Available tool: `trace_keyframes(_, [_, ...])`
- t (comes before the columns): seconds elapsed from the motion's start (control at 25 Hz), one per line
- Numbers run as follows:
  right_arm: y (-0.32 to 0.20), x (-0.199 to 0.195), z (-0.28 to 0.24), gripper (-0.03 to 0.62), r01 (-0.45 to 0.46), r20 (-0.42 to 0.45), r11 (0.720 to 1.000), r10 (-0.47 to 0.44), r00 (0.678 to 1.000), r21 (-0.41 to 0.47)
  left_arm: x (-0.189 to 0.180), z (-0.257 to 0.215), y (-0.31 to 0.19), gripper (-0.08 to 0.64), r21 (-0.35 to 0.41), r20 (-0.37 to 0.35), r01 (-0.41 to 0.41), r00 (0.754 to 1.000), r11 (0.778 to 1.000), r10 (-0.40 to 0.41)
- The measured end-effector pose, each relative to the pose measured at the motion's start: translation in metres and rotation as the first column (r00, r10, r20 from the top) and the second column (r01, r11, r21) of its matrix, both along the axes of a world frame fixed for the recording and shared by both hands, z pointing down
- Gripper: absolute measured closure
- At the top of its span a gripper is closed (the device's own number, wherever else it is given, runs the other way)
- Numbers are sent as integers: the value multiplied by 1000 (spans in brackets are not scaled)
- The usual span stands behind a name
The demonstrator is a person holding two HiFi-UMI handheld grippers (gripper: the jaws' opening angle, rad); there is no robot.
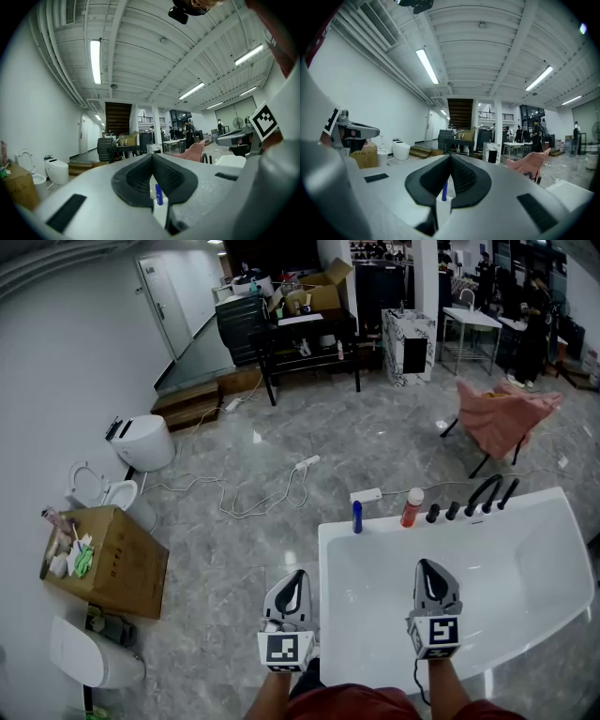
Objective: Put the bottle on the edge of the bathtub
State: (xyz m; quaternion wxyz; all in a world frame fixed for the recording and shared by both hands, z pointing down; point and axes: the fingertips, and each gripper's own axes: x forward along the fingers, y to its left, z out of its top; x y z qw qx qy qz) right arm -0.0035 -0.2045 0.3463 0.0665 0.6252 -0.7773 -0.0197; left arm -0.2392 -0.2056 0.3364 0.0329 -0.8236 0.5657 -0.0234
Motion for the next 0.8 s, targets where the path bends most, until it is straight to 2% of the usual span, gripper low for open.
trace_keyframes(0.8, [-6,-3,7,594,-7,-18,1000,6,1000,-25,-5,1,-5,554,-10,-13,8,1000,1000,-8])
